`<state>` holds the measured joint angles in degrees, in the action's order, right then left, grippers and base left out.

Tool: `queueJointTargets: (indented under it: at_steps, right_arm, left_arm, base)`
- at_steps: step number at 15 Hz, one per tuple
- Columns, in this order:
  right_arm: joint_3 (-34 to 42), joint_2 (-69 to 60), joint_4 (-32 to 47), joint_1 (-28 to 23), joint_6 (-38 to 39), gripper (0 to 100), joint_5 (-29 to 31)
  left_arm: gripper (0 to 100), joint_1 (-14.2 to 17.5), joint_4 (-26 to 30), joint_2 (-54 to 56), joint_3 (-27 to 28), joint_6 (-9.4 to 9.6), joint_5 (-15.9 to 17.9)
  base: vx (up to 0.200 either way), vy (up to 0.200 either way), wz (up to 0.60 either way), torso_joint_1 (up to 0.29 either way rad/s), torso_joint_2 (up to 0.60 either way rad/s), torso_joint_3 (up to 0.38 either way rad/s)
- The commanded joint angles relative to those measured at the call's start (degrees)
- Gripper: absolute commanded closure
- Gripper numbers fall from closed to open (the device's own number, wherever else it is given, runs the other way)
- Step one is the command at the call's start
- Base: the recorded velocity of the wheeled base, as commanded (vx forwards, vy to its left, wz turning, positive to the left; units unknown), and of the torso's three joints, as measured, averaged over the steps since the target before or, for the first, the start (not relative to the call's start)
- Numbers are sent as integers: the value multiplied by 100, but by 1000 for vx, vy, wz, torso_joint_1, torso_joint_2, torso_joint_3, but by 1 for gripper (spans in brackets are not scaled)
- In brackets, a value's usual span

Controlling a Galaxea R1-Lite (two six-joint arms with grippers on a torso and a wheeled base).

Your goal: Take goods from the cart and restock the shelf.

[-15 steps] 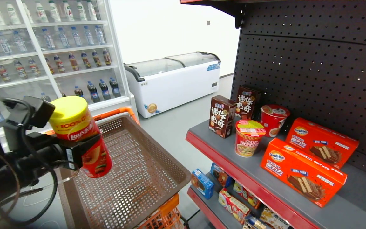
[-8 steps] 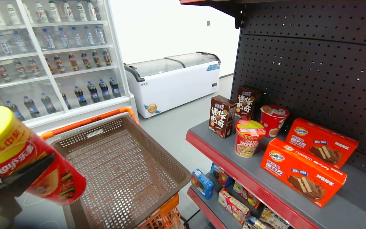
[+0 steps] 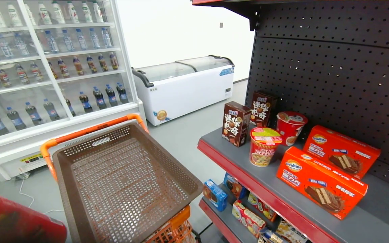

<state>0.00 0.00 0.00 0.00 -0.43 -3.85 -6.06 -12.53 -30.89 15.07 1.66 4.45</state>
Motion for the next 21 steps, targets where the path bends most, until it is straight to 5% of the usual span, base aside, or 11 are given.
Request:
queueJointTargets:
  at_steps: [1, 7, 9, 21]
  right_arm:
    - [0, 0, 0, 0, -1, 0, -1]
    - [0, 0, 0, 0, -1, 0, -1]
    - [0, 0, 0, 0, -1, 0, -1]
    - [0, 0, 0, 0, -1, 0, -1]
  left_arm:
    - [100, -1, 67, 602, -347, -8, 3]
    - [100, 61, 612, 1428, -531, 28, -49]
    - [100, 52, 1455, 1762, -241, 54, -58]
    - [100, -62, 1948, 2483, -347, 19, -23]
  base:
    - [0, 0, 0, 0, 0, 0]
    - [0, 0, 0, 0, 0, 0]
    - [0, 0, 0, 0, 0, 0]
    - [0, 0, -100, 1, 1, 0]
